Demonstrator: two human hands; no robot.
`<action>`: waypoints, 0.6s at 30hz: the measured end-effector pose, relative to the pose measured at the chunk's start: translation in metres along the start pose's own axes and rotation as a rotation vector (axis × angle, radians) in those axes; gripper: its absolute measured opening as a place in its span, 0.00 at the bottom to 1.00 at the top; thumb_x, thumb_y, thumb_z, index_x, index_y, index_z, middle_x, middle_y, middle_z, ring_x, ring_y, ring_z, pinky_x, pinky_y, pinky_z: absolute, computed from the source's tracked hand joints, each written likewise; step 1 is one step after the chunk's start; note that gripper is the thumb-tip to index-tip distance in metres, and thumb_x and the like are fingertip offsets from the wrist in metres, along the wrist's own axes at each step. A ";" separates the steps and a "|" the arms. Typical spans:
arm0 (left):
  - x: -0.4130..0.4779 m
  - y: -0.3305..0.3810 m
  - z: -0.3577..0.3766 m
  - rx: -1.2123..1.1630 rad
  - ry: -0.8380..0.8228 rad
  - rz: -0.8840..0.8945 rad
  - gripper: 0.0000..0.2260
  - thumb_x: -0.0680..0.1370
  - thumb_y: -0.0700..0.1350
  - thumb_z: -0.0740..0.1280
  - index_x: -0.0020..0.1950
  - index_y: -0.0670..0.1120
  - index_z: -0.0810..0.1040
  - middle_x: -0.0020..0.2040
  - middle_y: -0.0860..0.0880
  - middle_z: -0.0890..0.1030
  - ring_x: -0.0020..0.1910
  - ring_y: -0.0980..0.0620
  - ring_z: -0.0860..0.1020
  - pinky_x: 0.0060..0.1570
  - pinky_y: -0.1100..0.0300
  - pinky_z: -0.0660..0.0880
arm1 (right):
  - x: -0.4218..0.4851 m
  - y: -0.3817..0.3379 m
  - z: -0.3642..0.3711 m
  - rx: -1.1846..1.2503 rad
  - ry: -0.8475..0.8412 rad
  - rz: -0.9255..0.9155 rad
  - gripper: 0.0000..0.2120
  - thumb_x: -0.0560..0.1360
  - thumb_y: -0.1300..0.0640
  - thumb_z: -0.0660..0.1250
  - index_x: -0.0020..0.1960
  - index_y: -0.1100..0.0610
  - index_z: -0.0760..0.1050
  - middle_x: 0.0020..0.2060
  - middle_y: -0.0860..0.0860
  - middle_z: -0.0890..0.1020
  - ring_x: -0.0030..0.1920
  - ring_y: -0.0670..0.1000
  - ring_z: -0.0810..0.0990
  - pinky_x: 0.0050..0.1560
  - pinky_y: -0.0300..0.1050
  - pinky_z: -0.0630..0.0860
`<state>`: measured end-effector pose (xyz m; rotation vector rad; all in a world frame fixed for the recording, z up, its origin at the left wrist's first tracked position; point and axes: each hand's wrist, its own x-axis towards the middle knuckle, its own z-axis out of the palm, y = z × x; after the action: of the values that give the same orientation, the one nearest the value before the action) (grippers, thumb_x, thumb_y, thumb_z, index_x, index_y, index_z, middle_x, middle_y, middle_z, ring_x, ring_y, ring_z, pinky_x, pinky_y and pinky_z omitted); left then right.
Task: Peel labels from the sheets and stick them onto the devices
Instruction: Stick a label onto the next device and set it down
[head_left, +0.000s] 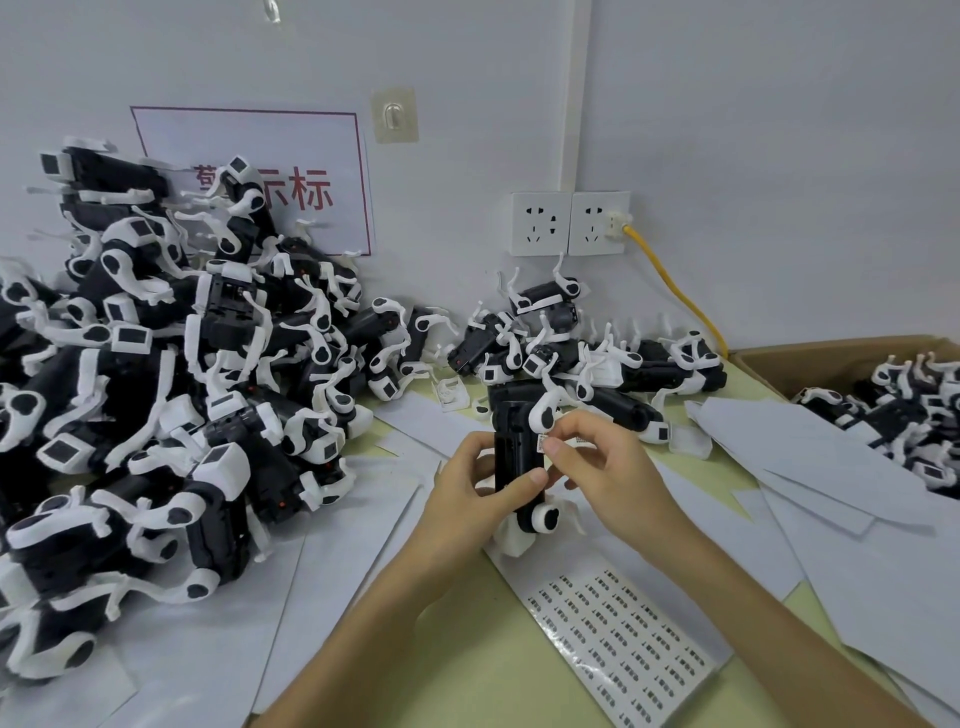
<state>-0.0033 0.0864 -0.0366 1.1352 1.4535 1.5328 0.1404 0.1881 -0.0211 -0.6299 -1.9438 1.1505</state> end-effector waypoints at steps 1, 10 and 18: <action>0.000 0.000 0.000 0.002 -0.004 0.004 0.15 0.78 0.47 0.76 0.63 0.48 0.77 0.56 0.51 0.87 0.52 0.49 0.87 0.57 0.53 0.81 | 0.000 0.000 0.000 -0.010 -0.001 0.001 0.06 0.81 0.62 0.67 0.45 0.57 0.77 0.38 0.43 0.82 0.38 0.49 0.85 0.41 0.37 0.77; 0.001 -0.003 0.000 0.029 0.007 0.044 0.25 0.69 0.55 0.77 0.63 0.49 0.77 0.56 0.51 0.87 0.52 0.48 0.87 0.60 0.47 0.81 | -0.002 -0.004 0.000 -0.060 0.011 0.006 0.06 0.81 0.61 0.68 0.45 0.56 0.78 0.40 0.43 0.82 0.39 0.49 0.85 0.47 0.54 0.79; 0.002 -0.007 -0.001 0.047 0.014 0.046 0.22 0.72 0.54 0.80 0.62 0.52 0.77 0.57 0.51 0.86 0.52 0.47 0.87 0.59 0.47 0.82 | -0.003 -0.004 0.001 -0.059 0.019 0.002 0.06 0.81 0.60 0.68 0.44 0.54 0.78 0.40 0.44 0.82 0.38 0.47 0.84 0.47 0.57 0.80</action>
<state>-0.0054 0.0887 -0.0431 1.1950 1.4892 1.5488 0.1417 0.1837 -0.0190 -0.6722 -1.9680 1.0877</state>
